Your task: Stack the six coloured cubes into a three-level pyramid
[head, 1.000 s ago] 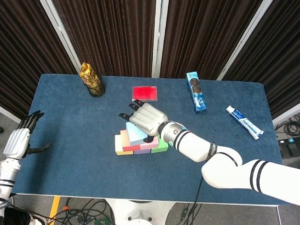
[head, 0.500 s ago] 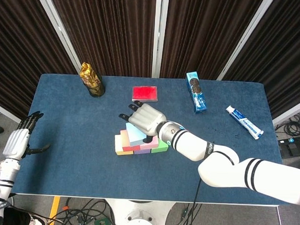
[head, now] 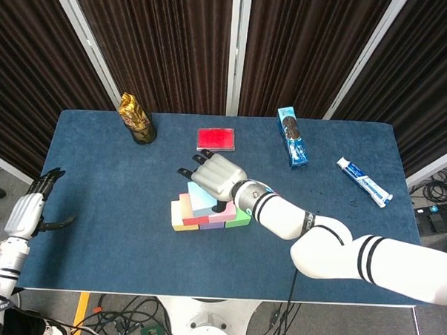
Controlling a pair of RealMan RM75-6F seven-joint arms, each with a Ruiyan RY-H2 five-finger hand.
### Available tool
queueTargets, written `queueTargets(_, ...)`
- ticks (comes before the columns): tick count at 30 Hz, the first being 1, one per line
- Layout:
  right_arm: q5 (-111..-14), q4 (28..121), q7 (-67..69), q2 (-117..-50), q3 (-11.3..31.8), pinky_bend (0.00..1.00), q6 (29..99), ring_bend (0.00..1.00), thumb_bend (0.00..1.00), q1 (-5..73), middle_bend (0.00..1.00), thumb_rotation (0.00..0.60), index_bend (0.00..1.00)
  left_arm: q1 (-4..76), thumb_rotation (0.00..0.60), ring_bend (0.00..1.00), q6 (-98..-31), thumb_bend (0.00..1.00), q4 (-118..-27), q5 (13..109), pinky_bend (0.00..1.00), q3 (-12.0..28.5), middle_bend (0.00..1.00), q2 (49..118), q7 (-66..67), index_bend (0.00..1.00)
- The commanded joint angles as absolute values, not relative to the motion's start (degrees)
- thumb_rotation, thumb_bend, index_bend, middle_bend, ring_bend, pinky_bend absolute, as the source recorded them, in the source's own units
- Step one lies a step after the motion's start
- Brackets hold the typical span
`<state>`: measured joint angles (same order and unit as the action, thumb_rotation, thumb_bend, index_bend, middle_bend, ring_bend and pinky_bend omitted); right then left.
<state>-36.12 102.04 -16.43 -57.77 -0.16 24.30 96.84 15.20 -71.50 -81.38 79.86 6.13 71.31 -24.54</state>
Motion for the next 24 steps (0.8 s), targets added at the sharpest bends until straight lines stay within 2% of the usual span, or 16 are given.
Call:
queueTargets(1,-35.2,102.3,-16.8,-57.5,-1.0,0.0,24.6,0.02,0.23,97.8,0.47,0.6,0.0,15.2,0.6,0.0,-71.4,0.2,-81.3,79.9,0.0,6.1,0.02,71.3,-24.9,0.07)
queueTargets(15,-28.1,104.4,-19.2,-56.9,-6.1,0.0,25.8,0.02,0.23,104.3,0.47,0.6,0.0,15.2,0.6,0.0,-71.2,0.2,-81.2,80.1,0.0,5.8,0.02,71.2,-26.0,0.07)
queueTargets(24,-26.5,104.5,-19.4,-57.8,-7.3,0.0,27.2,0.02,0.23,105.5,0.47,0.6,0.0,15.2,0.6,0.0,-71.0,0.2,-81.2,80.1,0.0,5.7,0.02,71.1,-26.0,0.07)
